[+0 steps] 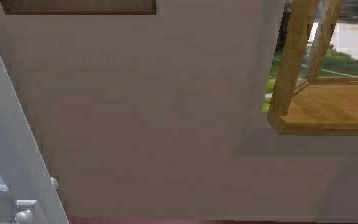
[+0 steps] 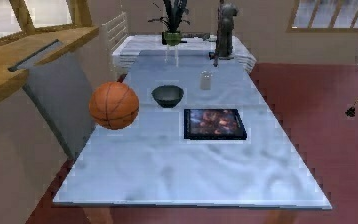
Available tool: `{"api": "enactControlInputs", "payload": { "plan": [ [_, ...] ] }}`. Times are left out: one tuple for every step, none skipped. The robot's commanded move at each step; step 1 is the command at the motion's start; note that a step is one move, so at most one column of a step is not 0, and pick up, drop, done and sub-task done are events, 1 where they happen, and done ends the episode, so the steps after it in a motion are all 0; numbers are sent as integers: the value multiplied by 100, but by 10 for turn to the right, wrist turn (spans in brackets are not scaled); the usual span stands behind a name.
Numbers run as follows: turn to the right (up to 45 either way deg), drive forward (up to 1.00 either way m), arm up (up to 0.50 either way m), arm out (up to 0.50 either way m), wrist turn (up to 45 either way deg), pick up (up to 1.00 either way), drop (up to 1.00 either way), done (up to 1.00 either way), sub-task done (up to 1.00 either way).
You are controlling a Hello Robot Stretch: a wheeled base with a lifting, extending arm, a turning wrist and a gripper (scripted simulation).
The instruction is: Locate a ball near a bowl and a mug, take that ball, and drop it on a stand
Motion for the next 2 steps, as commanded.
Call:
{"api": "enactControlInputs", "payload": {
  "plan": [
    [-150,0,0,0,0,0,0,0,0],
    [0,0,50,0,0,0,0,0,0]
  ]
}}
